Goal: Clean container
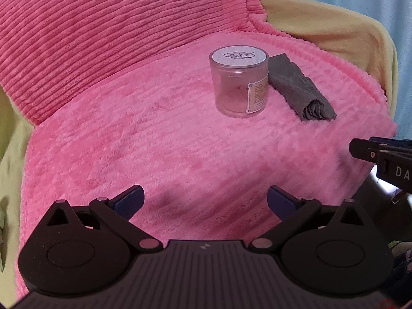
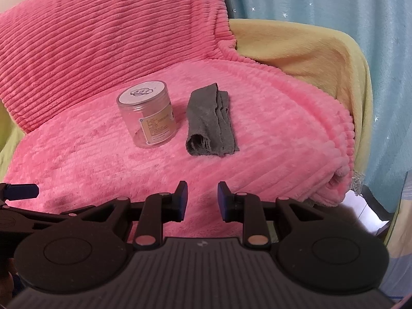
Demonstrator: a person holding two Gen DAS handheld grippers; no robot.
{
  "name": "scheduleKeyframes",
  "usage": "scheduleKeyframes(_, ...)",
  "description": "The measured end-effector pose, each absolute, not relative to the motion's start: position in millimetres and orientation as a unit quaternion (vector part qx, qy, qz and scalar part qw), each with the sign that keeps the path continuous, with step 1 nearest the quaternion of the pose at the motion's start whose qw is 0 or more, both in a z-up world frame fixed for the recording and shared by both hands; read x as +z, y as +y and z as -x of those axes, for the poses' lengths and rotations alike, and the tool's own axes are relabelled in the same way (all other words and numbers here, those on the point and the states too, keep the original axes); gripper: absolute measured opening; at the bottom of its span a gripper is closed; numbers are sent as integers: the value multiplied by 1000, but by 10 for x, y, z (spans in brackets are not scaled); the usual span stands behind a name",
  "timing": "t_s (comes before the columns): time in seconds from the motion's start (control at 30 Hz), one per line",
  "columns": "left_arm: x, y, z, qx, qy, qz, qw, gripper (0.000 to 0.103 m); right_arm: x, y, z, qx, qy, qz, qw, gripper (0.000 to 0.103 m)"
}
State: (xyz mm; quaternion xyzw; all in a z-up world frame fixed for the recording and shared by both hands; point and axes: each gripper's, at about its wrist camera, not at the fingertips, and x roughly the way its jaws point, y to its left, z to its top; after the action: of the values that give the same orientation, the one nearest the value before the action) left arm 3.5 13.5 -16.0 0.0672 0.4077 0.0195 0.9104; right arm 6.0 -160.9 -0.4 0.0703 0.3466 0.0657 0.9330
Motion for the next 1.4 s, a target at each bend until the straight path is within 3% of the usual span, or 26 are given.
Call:
scheduleKeyframes(0.6, 77, 34, -347, -23, 378, -82, 922, 102, 208, -1744, -251, 94, 318, -78, 940, 23)
scheduleKeyframes(0.87, 186, 172, -853, -45, 399, -39, 915, 102, 505, -1690, -798, 100, 320, -68, 940, 23)
scheduleKeyframes(1.07, 142, 184, -1183, -81, 388, -61, 916, 102, 744, -1608, -1331, 104, 298, -56, 947, 23)
scheduleKeyframes(1.4, -164, 301, -1248, -111, 379, -89, 914, 102, 198, -1511, -1485, 139, 352, -21, 925, 23)
